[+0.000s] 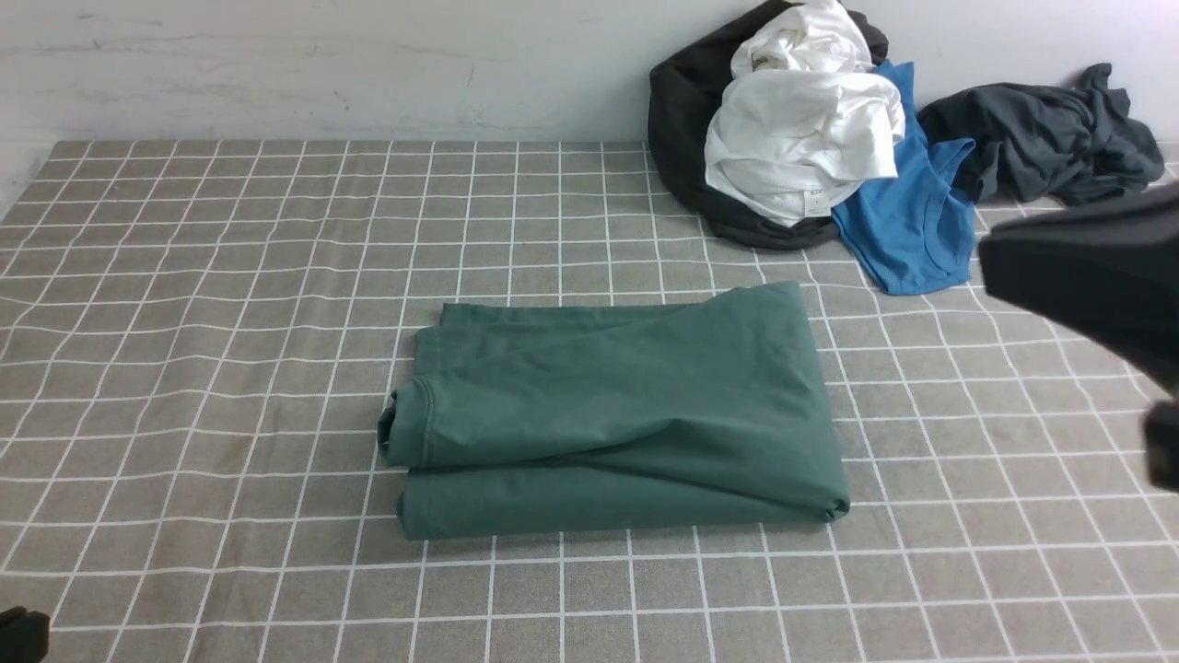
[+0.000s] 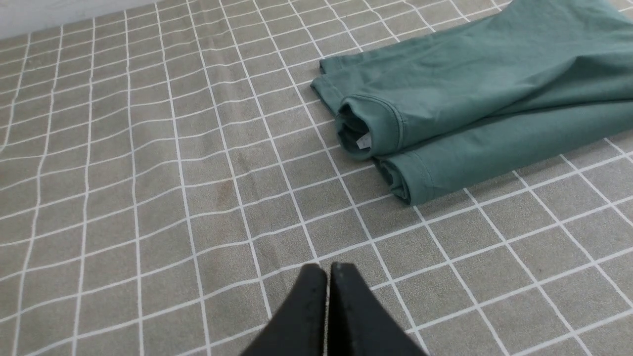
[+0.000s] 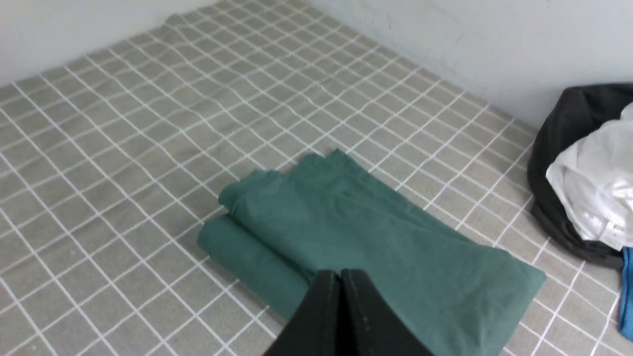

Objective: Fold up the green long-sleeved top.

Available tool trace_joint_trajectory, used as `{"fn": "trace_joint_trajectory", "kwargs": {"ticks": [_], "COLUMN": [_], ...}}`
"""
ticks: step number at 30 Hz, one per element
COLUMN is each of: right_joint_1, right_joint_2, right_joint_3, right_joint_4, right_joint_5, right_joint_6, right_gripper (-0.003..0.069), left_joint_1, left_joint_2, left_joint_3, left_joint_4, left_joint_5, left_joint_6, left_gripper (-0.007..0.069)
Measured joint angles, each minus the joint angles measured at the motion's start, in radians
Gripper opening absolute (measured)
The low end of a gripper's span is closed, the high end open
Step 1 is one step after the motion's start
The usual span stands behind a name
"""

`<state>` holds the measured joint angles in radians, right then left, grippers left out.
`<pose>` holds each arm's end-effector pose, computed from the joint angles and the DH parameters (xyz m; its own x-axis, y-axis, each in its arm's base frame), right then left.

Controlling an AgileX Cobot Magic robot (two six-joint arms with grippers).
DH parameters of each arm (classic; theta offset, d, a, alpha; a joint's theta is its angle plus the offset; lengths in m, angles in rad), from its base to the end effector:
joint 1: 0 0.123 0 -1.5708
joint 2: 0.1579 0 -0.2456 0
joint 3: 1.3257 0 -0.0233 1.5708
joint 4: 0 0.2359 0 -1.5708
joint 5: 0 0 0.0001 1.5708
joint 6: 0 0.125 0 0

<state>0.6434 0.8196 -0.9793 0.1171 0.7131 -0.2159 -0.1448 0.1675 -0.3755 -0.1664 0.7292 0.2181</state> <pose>0.1520 0.1260 0.3511 -0.2715 -0.3616 -0.8919 -0.6929 0.7166 -0.0796 0.0962 -0.0280 0.2409 -0.3854 0.1500 -0.9105 0.2800 0.9592 0.0395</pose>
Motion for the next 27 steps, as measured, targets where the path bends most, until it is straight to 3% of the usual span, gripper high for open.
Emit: {"fn": "trace_joint_trajectory", "kwargs": {"ticks": [5,17,25,27], "right_joint_1": [0.000,0.000,-0.003,-0.041], "right_joint_2": [-0.087,-0.103,-0.130,-0.196], "right_joint_3": [0.124,0.156,0.356,0.502], "right_joint_4": [0.016,0.088,0.159,0.162], "right_joint_5": [-0.058,-0.063,-0.379,-0.553], "right_joint_6": [0.000,0.001,-0.007,-0.006], "right_gripper": [-0.0015,-0.0015,-0.0015,-0.0015], "left_joint_1": [0.000,0.000,0.000,0.000], "left_joint_2": [0.000,0.000,0.000,0.000], "left_joint_3": [0.000,0.000,0.000,0.000], "left_joint_4": [0.000,-0.003,-0.003,-0.003], "left_joint_5": [0.000,0.000,0.000,0.000], "left_joint_6": [0.000,0.000,0.000,0.000], "left_gripper": [-0.0007,-0.0007,-0.0007,-0.0007]}}
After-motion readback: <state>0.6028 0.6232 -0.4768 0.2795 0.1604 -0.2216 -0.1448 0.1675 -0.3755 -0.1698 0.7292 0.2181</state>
